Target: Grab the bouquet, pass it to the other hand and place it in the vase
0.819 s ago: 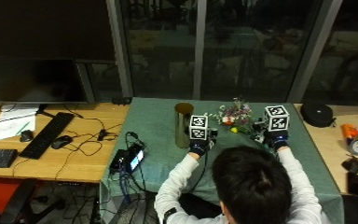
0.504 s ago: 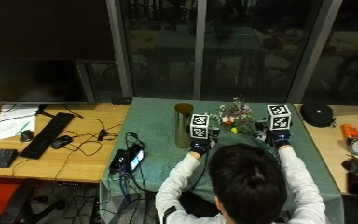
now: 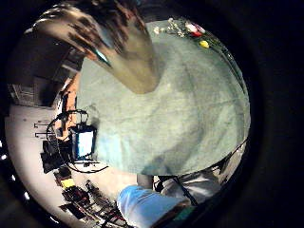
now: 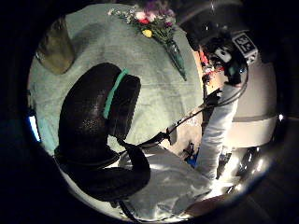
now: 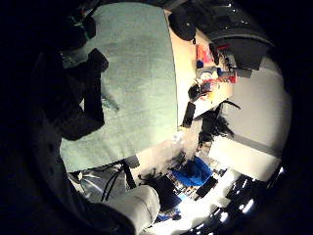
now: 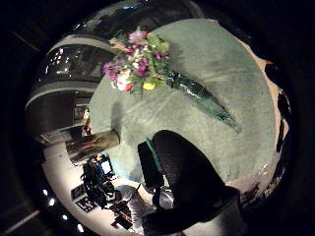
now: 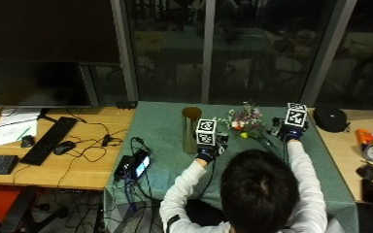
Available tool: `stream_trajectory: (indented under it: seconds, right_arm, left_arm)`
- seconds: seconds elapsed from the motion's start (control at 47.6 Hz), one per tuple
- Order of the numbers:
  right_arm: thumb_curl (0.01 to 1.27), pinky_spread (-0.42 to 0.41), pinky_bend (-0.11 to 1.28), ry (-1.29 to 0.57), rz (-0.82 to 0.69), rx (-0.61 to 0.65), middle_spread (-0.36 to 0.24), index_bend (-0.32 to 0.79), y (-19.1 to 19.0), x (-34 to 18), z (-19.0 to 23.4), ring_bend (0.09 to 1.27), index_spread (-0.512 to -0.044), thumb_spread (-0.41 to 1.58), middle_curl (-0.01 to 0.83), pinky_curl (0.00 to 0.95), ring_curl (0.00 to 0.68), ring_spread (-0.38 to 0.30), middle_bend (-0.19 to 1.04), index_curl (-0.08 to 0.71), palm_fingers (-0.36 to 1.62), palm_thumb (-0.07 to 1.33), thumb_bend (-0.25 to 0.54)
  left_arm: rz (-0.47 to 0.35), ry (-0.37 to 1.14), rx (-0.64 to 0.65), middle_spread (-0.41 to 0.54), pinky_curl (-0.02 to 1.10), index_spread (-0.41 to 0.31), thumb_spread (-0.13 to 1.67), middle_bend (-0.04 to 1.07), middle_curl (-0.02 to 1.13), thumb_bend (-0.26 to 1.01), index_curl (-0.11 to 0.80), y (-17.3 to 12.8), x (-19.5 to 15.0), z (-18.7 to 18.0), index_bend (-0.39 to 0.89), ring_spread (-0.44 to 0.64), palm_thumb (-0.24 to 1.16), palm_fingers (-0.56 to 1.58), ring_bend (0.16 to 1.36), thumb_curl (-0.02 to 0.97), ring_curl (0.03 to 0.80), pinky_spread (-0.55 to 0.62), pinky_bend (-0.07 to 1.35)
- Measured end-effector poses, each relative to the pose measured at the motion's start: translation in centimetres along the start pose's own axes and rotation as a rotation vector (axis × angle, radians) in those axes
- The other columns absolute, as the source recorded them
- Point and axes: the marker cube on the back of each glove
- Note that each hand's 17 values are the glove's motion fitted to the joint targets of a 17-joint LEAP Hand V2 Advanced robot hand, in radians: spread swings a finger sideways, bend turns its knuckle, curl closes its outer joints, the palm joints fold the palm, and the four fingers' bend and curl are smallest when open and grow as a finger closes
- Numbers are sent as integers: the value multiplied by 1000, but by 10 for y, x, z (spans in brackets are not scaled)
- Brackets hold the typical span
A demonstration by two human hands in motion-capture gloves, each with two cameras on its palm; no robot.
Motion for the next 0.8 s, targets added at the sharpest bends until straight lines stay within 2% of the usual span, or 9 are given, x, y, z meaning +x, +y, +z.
stream_trajectory:
  seconds: [0.063,0.189,0.315,0.504,0.609,0.735,0.756,0.777,0.798]
  right_arm:
    - [248,153,783,-15,-50,200,-7,50,-7,-2,0,677,-194,1061,312,358,313,-13,259,89,484,255,16]
    - [260,139,786,-48,-40,126,-3,53,-23,2,29,686,-181,1082,329,361,322,-16,262,86,485,295,-2]
    - [275,128,801,-87,-63,-13,-2,56,-27,3,58,682,-163,1088,344,365,328,-17,263,87,497,340,-10]
    - [288,113,805,-181,44,101,-1,54,-58,8,99,690,-150,1088,360,367,337,-31,263,85,504,382,-16]
    - [298,110,786,-130,141,86,0,44,-59,7,126,702,-140,1091,376,362,344,-47,296,79,531,416,-9]
    - [316,62,764,-17,126,110,-7,57,-48,-5,134,695,-129,1088,391,355,350,-90,325,81,556,492,0]
    - [325,45,753,-2,110,101,-18,63,-46,-8,135,697,-127,1084,399,352,355,-105,344,86,577,530,14]
    - [328,22,723,10,91,93,-43,127,-45,-10,135,689,-147,1082,405,345,353,-123,360,105,656,562,26]
    - [328,4,717,19,75,94,-54,105,-44,-13,135,691,-149,1080,408,339,351,-135,371,104,689,570,23]
  left_arm:
    - [4,-4,14,252,251,-58,1240,156,179,-4,358,0,-1,0,305,475,224,213,441,200,200,468,217]
    - [2,-6,11,238,264,-64,1246,156,188,-12,371,2,-2,0,295,460,227,236,447,211,208,458,216]
    - [-2,-4,-2,229,277,-66,1249,156,198,-13,382,7,-3,-3,286,455,226,237,444,219,216,454,214]
    - [37,22,15,225,292,-67,1250,151,205,-12,397,4,-2,3,284,451,229,239,438,230,224,455,208]
    - [65,36,35,210,296,-73,1250,160,213,-10,405,8,4,3,288,440,240,270,429,238,224,450,204]
    - [72,29,22,192,301,-77,1250,159,223,-13,409,8,8,1,281,427,243,284,420,244,228,440,196]
    - [70,27,18,185,302,-77,1250,161,226,-13,412,9,9,0,285,421,243,291,415,245,228,438,195]
    - [68,25,13,184,302,-77,1250,161,226,-13,412,9,9,0,283,419,243,293,416,246,230,437,193]
    - [66,23,9,182,304,-78,1250,159,227,-12,413,9,9,-1,281,417,247,295,414,246,230,436,197]
